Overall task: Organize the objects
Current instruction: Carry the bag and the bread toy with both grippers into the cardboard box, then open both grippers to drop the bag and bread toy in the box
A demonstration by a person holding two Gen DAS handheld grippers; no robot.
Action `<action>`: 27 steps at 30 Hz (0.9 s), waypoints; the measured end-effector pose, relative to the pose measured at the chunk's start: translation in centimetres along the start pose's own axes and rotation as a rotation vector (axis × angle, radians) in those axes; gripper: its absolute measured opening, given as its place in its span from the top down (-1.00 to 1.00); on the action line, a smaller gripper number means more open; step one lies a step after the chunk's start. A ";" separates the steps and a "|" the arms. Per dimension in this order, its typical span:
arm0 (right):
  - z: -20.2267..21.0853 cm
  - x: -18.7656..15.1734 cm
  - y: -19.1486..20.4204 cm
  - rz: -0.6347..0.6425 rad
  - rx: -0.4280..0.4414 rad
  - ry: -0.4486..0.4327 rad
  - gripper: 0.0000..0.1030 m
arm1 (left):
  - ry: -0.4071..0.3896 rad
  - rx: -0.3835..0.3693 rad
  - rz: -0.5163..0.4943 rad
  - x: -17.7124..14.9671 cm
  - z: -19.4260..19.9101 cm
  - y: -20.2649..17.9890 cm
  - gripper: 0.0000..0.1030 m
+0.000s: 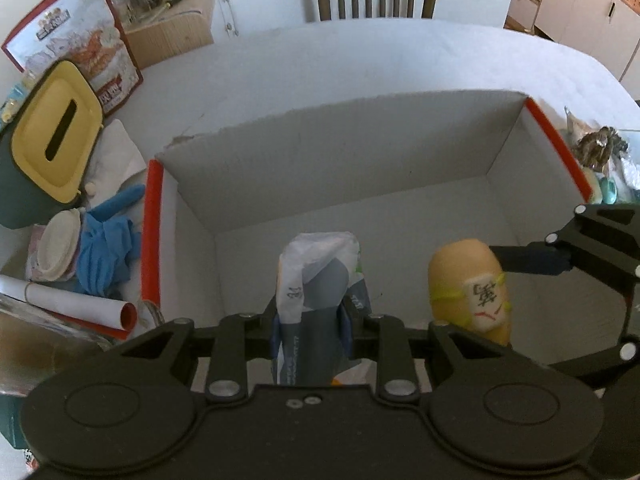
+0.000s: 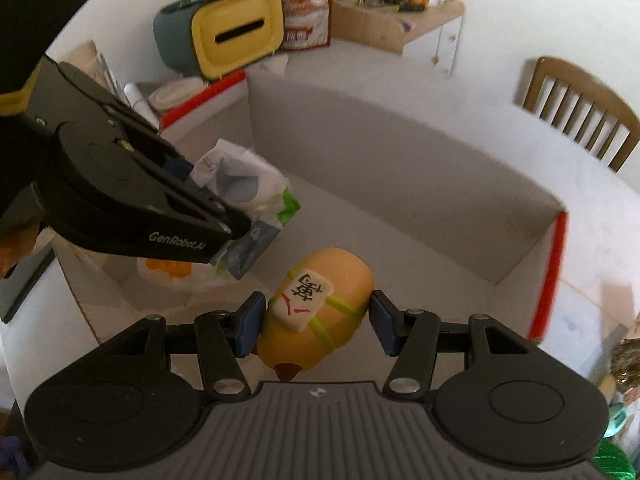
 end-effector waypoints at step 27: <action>-1.9 -0.8 -0.5 -0.029 -0.040 0.212 -0.24 | 0.059 -0.073 -0.012 -1.4 -1.2 -0.6 -0.04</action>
Point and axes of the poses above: each gripper's, at about its wrist camera, not at the fingertips, and z roughly against the way its jaws point, y to its left, x to its top, the point moved 3 cm from there along -z, roughly the way its jaws point, and after that the axes turned 5 degrees about -z, right-handed, at the moved point
